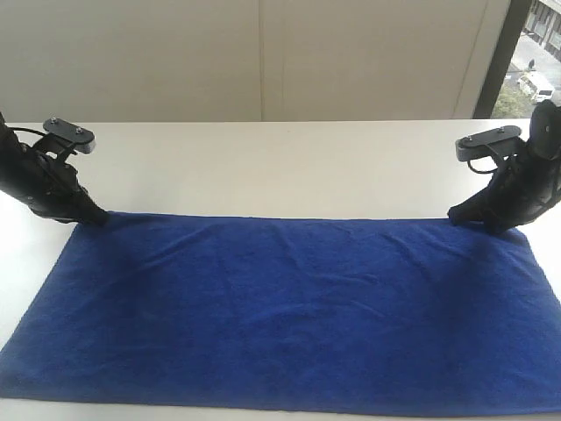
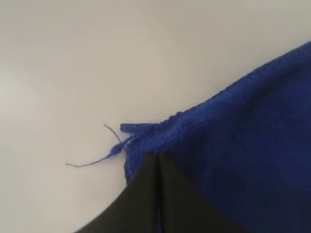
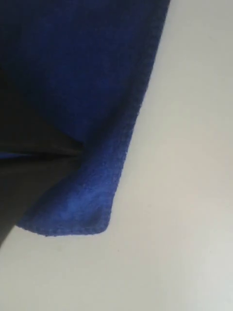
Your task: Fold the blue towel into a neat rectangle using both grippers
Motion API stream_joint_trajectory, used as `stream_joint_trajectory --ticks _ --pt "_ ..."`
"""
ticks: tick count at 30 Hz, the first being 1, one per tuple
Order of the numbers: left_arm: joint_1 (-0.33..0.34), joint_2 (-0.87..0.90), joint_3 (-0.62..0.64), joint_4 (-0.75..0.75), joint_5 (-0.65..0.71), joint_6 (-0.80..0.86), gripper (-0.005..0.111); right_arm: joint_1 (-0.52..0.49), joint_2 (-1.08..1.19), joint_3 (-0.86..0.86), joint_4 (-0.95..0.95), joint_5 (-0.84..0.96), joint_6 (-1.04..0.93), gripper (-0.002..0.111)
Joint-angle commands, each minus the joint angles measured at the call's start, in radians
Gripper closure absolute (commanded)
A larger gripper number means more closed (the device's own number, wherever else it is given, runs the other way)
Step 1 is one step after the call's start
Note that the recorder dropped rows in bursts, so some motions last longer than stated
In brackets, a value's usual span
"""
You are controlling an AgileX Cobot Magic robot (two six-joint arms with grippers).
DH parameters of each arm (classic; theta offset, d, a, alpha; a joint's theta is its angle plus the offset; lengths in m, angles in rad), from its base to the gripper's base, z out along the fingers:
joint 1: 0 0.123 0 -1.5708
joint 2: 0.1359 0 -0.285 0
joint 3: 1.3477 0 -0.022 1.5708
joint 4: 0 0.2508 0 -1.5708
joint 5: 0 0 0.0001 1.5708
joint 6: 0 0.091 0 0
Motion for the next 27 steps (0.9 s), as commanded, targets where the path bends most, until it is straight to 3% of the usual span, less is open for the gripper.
stream_joint_trajectory --ticks 1,18,27 --pt "0.000 0.047 -0.020 -0.012 0.008 0.002 0.107 -0.012 0.043 -0.018 0.002 -0.025 -0.013 0.108" --pt "0.000 0.100 -0.020 0.009 -0.013 0.002 0.107 -0.012 0.068 -0.038 -0.036 -0.055 -0.009 0.108" --pt "0.000 0.030 -0.031 -0.009 -0.035 -0.006 0.107 -0.035 -0.009 -0.114 -0.018 -0.038 0.007 0.108"
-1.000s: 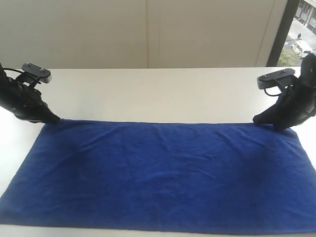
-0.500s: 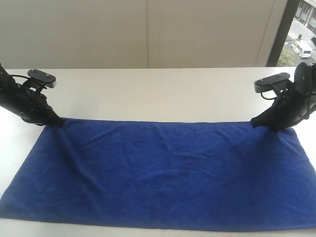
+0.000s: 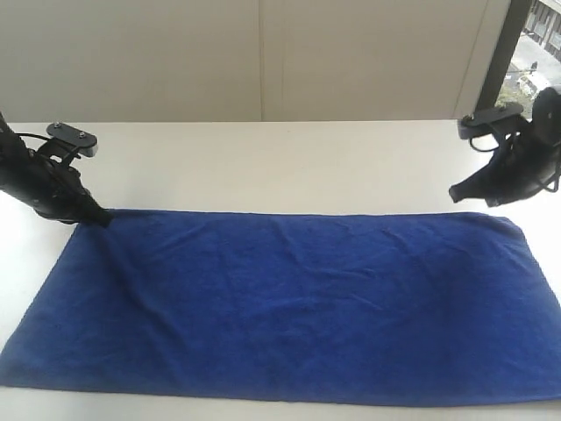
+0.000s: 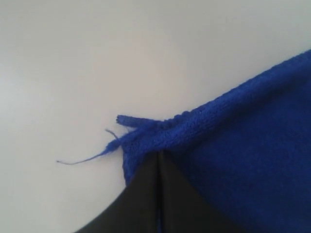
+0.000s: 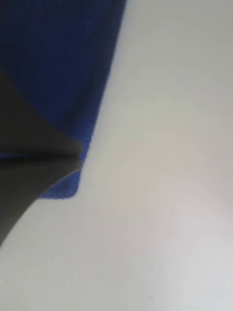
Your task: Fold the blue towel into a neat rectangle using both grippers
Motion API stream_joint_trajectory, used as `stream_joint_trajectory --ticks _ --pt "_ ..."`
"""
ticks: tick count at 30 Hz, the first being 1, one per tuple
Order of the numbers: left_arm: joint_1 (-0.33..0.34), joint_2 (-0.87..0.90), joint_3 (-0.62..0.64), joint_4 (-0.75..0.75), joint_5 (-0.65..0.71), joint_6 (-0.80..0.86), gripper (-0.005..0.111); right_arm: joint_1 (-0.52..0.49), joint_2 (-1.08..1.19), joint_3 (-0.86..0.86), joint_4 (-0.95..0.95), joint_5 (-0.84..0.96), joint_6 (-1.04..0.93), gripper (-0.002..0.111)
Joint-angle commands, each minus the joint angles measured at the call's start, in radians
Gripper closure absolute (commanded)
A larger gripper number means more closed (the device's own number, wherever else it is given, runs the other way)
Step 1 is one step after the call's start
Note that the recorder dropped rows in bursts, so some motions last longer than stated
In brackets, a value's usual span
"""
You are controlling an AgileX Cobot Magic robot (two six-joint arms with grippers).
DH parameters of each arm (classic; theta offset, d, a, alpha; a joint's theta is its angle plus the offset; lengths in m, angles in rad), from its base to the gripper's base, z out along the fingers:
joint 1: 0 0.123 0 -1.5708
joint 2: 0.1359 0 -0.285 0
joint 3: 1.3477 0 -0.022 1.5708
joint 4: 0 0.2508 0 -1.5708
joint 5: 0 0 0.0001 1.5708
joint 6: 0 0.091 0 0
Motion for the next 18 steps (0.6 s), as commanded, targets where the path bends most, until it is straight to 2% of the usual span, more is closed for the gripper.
stream_joint_trajectory --ticks 1,6,18 --pt "0.000 -0.015 -0.007 -0.003 0.014 -0.004 0.107 -0.034 0.004 -0.066 0.009 0.037 0.016 0.108" --pt "0.000 0.026 -0.031 -0.003 0.038 -0.004 0.107 -0.036 0.089 -0.110 0.011 0.117 0.014 0.108" --pt "0.000 0.072 -0.036 -0.004 0.052 0.001 0.107 -0.036 0.151 -0.113 0.000 0.097 0.014 0.108"
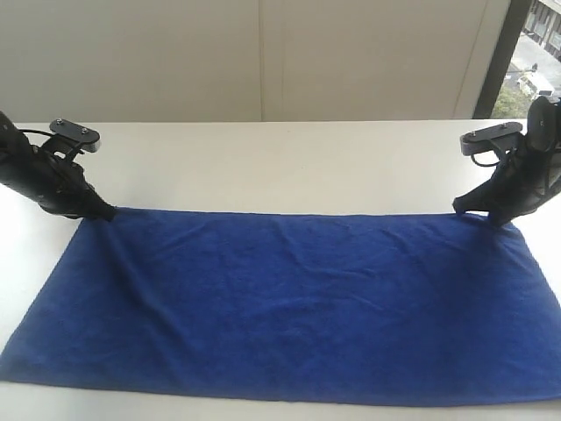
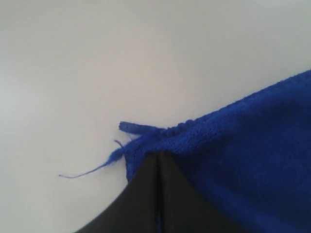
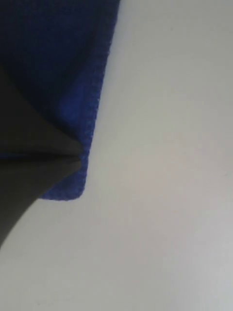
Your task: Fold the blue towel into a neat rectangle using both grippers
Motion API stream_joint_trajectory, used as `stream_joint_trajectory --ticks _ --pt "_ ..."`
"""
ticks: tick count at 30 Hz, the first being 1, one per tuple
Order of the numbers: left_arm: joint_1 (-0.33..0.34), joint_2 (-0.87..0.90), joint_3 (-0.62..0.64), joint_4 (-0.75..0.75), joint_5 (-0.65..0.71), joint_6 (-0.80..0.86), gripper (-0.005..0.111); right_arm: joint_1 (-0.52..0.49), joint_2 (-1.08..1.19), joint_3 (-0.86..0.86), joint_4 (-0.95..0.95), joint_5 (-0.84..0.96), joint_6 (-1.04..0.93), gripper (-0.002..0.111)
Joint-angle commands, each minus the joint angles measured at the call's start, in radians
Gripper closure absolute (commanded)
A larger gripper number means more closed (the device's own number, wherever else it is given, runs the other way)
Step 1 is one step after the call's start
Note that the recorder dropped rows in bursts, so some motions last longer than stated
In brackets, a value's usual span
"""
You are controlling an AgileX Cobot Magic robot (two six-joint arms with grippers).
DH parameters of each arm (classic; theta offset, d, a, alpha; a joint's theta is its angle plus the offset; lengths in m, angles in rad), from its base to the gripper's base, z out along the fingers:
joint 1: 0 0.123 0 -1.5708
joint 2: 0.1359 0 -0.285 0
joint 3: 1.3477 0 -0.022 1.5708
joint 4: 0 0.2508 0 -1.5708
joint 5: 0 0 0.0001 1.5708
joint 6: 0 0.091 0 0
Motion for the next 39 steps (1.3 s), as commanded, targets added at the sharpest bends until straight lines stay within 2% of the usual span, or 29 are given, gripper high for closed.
stream_joint_trajectory --ticks 1,20,28,39 --pt "0.000 0.035 0.009 0.009 0.039 0.003 0.107 -0.006 0.019 -0.004 -0.005 -0.015 -0.001 0.108" --pt "0.049 0.035 0.009 0.028 0.013 -0.001 0.107 -0.006 0.031 -0.008 -0.023 -0.112 -0.001 0.108" --pt "0.049 0.035 0.009 0.028 -0.010 -0.001 0.107 -0.006 0.107 -0.085 -0.023 -0.091 -0.001 0.108" --pt "0.049 0.032 0.009 0.028 -0.038 -0.001 0.107 -0.006 0.095 -0.091 -0.026 -0.031 -0.001 0.108"
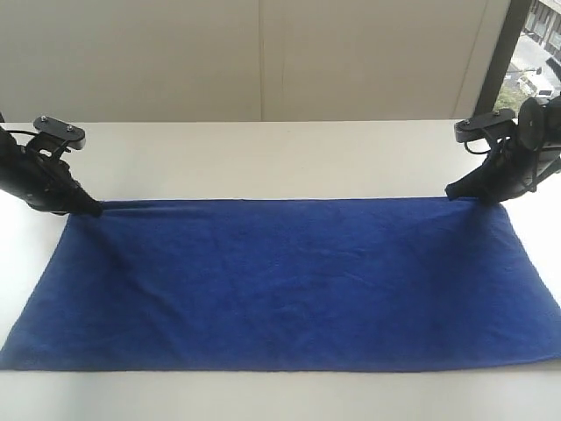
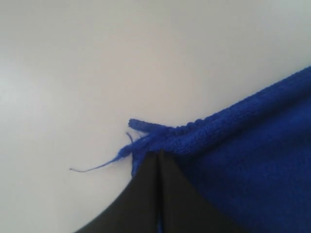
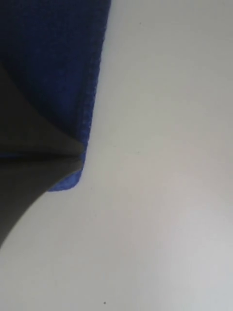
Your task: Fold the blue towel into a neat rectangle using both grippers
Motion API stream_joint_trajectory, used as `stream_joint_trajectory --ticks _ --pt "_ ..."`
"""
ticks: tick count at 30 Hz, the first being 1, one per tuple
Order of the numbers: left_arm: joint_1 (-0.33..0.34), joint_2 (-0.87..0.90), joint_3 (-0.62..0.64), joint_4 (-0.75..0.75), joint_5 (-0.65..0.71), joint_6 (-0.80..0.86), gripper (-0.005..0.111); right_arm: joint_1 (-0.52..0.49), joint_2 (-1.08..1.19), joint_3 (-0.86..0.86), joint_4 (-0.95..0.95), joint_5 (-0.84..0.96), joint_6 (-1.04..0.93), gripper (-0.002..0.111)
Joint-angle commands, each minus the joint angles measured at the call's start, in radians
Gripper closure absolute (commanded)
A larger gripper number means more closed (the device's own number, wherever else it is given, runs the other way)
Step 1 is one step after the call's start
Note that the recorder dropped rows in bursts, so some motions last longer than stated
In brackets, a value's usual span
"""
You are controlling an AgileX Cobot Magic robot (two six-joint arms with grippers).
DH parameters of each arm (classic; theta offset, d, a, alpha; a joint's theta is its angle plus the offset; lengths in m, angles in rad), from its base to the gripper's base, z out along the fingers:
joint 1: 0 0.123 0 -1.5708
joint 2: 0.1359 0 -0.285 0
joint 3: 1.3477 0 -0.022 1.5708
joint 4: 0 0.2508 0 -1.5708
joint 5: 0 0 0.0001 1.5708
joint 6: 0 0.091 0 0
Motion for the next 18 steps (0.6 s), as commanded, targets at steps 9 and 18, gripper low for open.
stream_joint_trajectory --ticks 9,18 --pt "0.009 -0.025 0.014 0.020 0.040 -0.002 0.102 -0.005 -0.053 0.008 -0.008 0.063 0.001 0.108" --pt "0.009 -0.079 0.014 0.016 0.054 -0.002 0.061 -0.005 -0.102 0.008 -0.008 0.066 0.001 0.084"
